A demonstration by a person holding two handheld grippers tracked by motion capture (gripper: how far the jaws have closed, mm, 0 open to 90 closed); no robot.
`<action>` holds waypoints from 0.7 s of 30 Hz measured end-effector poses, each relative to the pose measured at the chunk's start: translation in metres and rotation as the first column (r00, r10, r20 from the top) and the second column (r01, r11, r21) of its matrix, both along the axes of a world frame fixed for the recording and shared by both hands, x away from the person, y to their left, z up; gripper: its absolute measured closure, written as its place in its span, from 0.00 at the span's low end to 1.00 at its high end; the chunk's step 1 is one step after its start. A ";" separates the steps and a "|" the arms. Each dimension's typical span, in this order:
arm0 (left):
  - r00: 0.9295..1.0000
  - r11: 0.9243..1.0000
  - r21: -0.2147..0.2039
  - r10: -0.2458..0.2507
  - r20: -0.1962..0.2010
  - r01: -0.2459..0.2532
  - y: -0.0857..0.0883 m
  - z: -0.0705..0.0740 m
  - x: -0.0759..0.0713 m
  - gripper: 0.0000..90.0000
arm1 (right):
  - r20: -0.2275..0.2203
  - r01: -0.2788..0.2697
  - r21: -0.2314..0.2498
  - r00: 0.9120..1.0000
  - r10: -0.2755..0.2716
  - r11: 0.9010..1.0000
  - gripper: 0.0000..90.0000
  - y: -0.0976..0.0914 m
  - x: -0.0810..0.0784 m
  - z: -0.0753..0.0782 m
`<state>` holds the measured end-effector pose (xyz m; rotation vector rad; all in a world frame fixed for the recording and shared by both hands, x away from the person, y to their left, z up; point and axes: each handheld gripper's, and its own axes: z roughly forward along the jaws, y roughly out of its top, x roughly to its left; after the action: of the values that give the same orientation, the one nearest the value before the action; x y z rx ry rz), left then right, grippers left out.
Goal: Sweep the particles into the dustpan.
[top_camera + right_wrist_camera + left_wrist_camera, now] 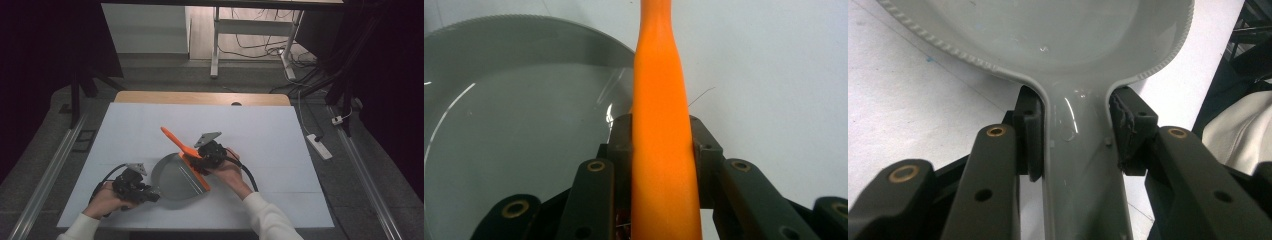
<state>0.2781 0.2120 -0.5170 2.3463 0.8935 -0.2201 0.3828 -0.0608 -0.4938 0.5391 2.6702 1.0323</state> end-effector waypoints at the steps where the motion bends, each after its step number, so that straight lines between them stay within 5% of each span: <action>1: 1.000 1.000 0.000 0.000 0.000 0.000 0.000 0.000 0.000 0.68 | 0.001 -0.002 0.005 1.000 0.002 1.000 0.78 0.001 -0.001 0.000; 12: 1.000 1.000 0.001 -0.001 0.002 0.001 0.000 0.000 0.000 0.68 | 0.006 -0.059 0.054 0.998 0.059 0.997 0.78 0.007 -0.009 0.009; 21: 1.000 1.000 0.000 0.000 0.002 0.000 0.000 0.000 0.000 0.68 | 0.028 0.013 0.055 0.999 -0.015 0.998 0.78 -0.009 0.001 0.014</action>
<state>0.2780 0.2118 -0.5166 2.3461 0.8920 -0.2173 0.3837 -0.0698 -0.4800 0.5482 2.6161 1.1043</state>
